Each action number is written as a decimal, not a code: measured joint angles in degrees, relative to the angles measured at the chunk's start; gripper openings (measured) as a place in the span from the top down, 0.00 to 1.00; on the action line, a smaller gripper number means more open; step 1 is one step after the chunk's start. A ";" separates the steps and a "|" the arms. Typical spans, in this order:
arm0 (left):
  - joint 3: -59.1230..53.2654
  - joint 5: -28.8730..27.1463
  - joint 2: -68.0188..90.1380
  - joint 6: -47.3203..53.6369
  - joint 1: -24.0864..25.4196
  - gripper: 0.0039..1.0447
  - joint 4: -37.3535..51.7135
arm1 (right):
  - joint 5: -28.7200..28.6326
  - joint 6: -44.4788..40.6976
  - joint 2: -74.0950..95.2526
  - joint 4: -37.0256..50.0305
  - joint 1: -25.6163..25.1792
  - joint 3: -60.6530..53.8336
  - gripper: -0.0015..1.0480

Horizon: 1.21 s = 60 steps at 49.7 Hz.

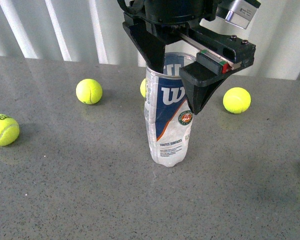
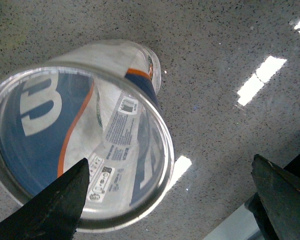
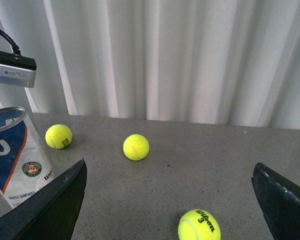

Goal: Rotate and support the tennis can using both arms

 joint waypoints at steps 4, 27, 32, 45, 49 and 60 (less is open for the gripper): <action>-1.73 1.01 -2.25 -1.14 0.50 0.06 1.01 | 0.00 0.00 0.00 0.00 0.00 0.00 0.07; -33.92 -16.83 -28.65 -30.23 3.89 0.22 60.61 | -0.02 0.00 0.00 0.00 0.00 0.00 0.07; -50.56 -26.21 -34.82 -28.92 5.46 0.36 83.52 | 0.26 0.02 0.00 0.00 0.00 0.00 0.07; -80.32 -22.84 -51.54 -28.06 14.56 0.76 107.03 | -0.04 0.00 -0.02 0.00 0.00 0.00 0.07; -89.35 -19.23 -55.89 -27.91 17.20 0.94 109.26 | -0.02 0.00 0.00 0.00 0.00 0.00 0.07; -99.38 -14.38 -63.65 -27.69 21.44 0.97 111.47 | 0.11 0.00 -0.02 0.00 0.00 0.00 0.07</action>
